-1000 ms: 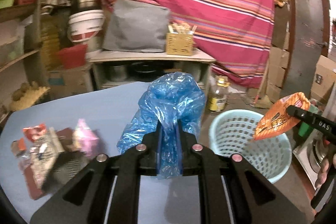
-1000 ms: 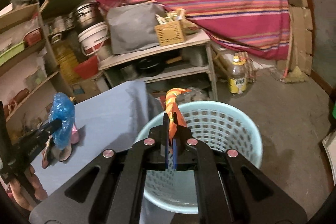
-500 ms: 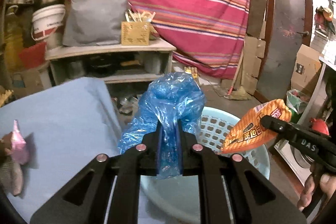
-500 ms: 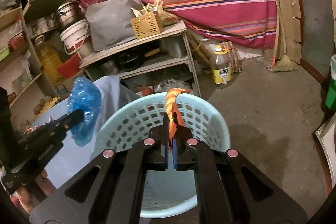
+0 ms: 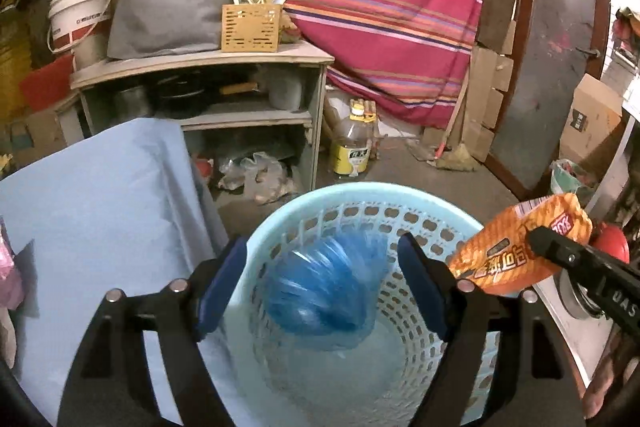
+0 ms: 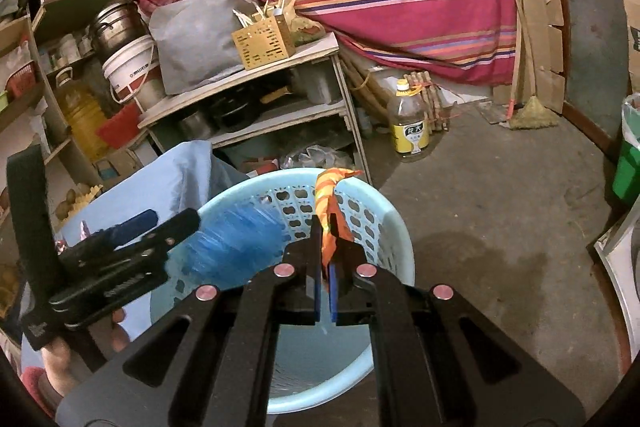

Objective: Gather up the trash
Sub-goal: 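Open both grippers to drop the wrapper and blue bag into the basket, then return both tools to the trash pile on the table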

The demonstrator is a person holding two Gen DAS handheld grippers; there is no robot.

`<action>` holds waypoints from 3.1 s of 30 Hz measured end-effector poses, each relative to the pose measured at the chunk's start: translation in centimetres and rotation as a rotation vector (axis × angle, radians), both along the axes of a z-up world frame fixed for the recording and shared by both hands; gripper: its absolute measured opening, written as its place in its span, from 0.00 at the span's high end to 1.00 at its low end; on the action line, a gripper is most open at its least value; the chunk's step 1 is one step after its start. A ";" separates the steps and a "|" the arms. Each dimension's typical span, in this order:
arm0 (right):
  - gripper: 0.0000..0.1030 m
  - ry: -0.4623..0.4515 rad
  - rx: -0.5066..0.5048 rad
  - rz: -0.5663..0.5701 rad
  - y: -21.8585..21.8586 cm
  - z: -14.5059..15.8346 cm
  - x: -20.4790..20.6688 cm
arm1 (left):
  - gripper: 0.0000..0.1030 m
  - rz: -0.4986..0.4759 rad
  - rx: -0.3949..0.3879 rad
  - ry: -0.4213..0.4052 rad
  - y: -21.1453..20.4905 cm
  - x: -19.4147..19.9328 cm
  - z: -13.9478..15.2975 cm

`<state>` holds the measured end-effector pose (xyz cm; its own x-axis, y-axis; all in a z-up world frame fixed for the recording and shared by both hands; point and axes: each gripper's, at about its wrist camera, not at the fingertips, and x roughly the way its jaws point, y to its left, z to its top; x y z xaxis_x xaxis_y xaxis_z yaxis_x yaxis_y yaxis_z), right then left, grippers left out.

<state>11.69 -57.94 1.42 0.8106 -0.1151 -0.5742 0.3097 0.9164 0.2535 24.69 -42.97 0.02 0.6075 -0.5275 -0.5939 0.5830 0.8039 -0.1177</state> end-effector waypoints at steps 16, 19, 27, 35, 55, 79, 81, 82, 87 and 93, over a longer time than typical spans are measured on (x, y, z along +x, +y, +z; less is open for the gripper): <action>0.13 0.030 -0.039 -0.023 3.7 0.2 2.1 | 0.08 0.173 0.001 -0.063 11.7 -1.9 3.1; 0.08 0.013 -0.056 -0.015 5.5 0.9 2.5 | 0.07 0.216 0.021 -0.091 14.8 -2.3 3.6; 0.04 -0.005 -0.137 0.060 12.2 1.9 4.0 | 0.05 0.363 0.032 -0.131 24.3 -3.2 4.3; 0.04 -0.007 -0.168 0.131 18.3 2.3 5.9 | 0.05 0.465 0.093 -0.153 32.7 -3.7 3.9; 0.04 0.003 -0.300 0.252 31.2 1.7 10.3 | 0.05 0.589 0.126 -0.116 45.7 -2.8 0.9; 0.04 -0.019 -0.317 0.329 40.1 0.6 14.1 | 0.05 0.739 0.086 -0.052 54.0 -0.2 -0.7; 0.04 -0.016 -0.297 0.349 40.7 0.4 14.5 | 0.05 0.724 0.094 -0.036 54.2 0.0 -0.9; 0.04 -0.013 -0.289 0.361 41.1 0.3 14.7 | 0.05 0.722 0.101 -0.030 54.2 0.1 -1.0; 0.04 0.026 -0.276 0.427 43.7 -1.0 16.0 | 0.05 0.724 0.141 -0.016 54.2 0.6 -1.3; 0.13 0.083 -0.289 0.477 45.6 -2.6 17.3 | 0.05 0.722 0.146 -0.026 54.2 0.5 -1.4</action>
<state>28.94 -12.38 -1.21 0.7651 0.0910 -0.6374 -0.1479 0.9883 -0.0365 25.21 11.28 -1.41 0.7882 0.0926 -0.6084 -0.0965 0.9950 0.0264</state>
